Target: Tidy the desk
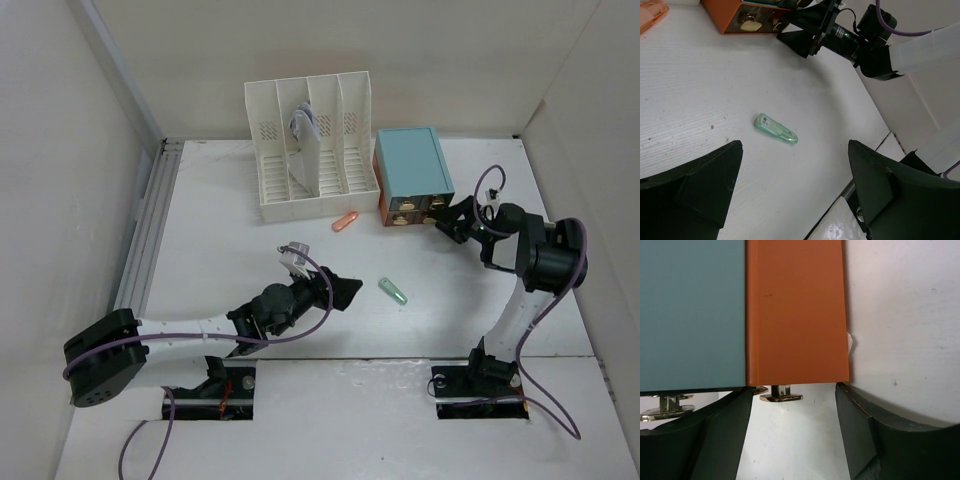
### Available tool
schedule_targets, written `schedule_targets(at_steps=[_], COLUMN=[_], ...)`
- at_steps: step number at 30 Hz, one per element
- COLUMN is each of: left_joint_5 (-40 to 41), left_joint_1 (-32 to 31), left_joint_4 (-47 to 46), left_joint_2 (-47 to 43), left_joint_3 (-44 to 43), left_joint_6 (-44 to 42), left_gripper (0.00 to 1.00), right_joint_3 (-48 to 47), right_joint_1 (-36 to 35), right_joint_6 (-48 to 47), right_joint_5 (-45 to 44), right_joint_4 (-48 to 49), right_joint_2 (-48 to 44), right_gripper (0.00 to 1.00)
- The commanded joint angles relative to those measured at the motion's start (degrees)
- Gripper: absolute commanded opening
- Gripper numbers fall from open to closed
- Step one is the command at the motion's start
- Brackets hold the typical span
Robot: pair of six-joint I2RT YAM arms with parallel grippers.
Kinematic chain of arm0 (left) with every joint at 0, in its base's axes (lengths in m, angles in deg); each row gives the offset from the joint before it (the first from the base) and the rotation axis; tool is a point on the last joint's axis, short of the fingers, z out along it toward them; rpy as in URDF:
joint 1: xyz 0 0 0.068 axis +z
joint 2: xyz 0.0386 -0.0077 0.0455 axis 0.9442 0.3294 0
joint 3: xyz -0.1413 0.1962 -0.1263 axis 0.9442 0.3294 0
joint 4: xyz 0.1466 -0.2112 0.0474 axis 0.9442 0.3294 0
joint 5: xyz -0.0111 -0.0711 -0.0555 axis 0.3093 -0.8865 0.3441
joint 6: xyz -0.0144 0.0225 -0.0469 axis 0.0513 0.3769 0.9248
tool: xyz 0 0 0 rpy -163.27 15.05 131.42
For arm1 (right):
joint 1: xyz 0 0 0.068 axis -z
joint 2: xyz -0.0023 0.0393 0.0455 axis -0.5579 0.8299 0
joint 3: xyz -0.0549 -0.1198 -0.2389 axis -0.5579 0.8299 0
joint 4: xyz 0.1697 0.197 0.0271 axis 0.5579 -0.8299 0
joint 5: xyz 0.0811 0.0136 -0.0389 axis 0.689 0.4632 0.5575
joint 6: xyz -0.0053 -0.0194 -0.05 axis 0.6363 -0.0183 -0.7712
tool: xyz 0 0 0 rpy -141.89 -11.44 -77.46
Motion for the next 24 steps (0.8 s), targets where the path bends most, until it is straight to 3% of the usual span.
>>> schedule_targets(at_steps=[1, 8, 18, 23, 24], left_joint_5=[0.27, 0.27, 0.80, 1.42, 1.42], left_joint_1=[0.18, 0.18, 0.18, 0.18, 0.18], left_joint_4=[-2.11, -1.59, 0.08, 0.61, 0.61], left_joint_2=[-1.63, -2.86, -6.37, -7.52, -8.04], left_joint_3=[-0.90, -0.37, 0.69, 1.21, 1.22], left_joint_6=[0.57, 1.10, 1.63, 1.63, 1.63], left_gripper=[0.84, 0.84, 0.84, 0.84, 0.84], right_joint_3=[0.93, 3.56, 4.80, 5.86, 5.86], right_joint_1=[-1.07, -2.74, -4.50, -5.03, -5.03], right_joint_6=[3.21, 8.05, 8.05, 8.05, 7.44], right_joint_5=[-1.01, -2.15, -5.14, -5.67, -5.67], right_joint_4=[11.99, 20.96, 23.51, 24.04, 24.04], right_joint_2=[0.23, -0.82, -1.35, -1.35, -1.35], right_gripper=[0.72, 0.71, 0.71, 0.53, 0.44])
